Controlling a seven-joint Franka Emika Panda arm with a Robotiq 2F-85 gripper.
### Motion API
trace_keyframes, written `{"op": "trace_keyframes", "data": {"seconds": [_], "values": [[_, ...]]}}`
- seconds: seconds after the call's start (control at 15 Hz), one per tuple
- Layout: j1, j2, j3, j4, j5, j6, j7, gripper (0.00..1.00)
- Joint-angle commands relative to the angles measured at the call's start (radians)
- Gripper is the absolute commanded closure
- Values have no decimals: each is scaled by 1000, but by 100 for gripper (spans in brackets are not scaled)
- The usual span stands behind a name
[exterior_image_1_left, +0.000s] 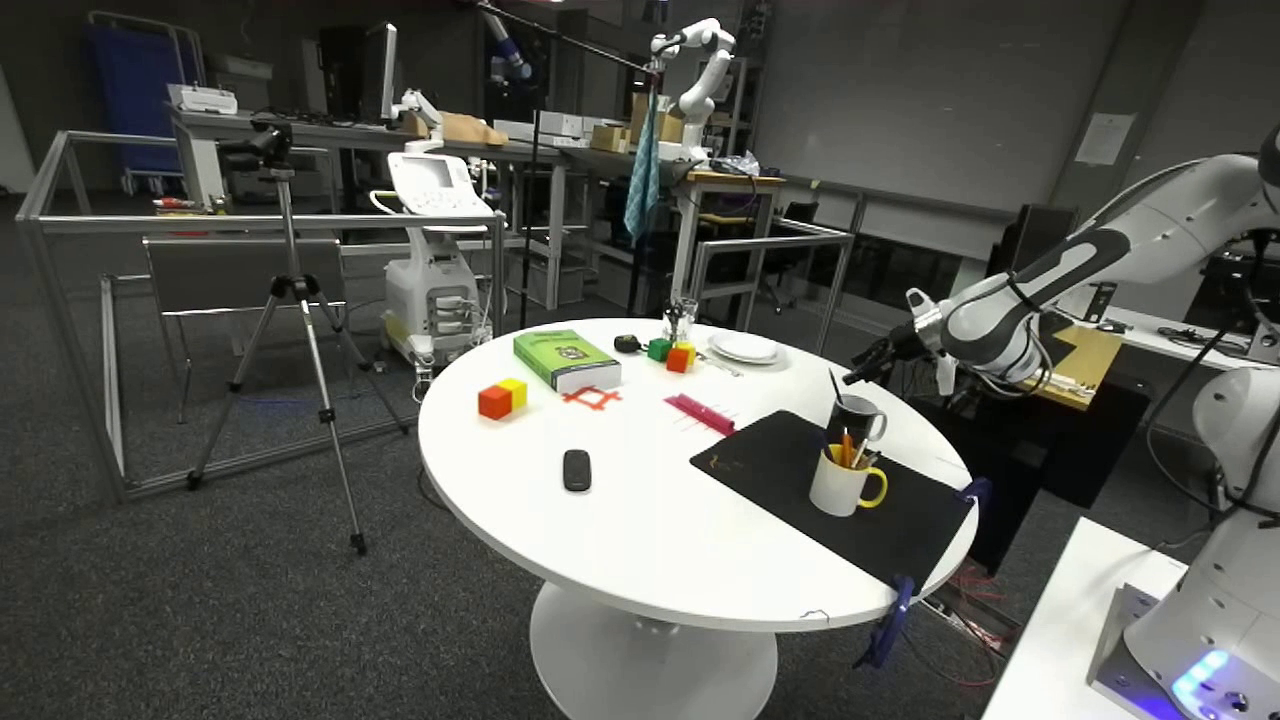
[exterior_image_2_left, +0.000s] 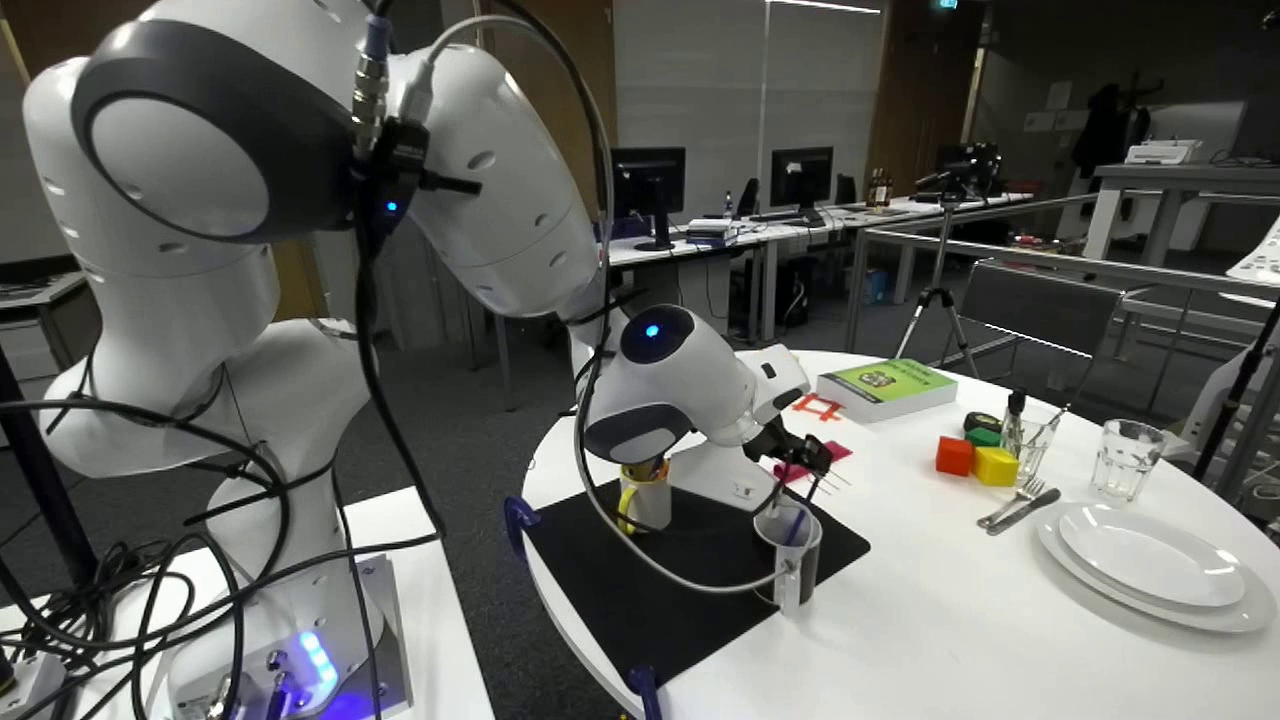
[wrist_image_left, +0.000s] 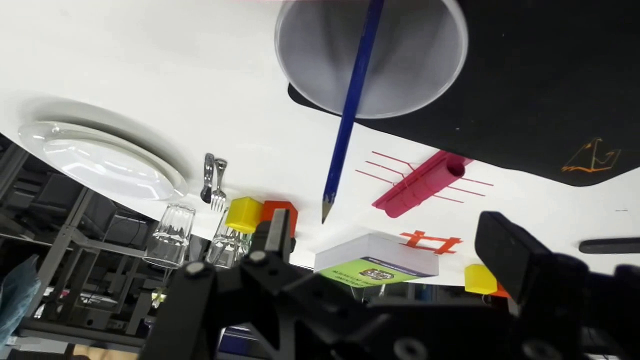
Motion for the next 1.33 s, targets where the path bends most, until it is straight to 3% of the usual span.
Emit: {"op": "trace_keyframes", "data": {"seconds": [0.0,0.67,1.0,1.27], "values": [[-161,90,126,-73,-63,-74,60,0],[-641,58,590,-115,-148,-392,38,0],[-792,92,780,-104,-103,-570,43,0],[-842,125,875,-82,-34,-695,61,0]]}}
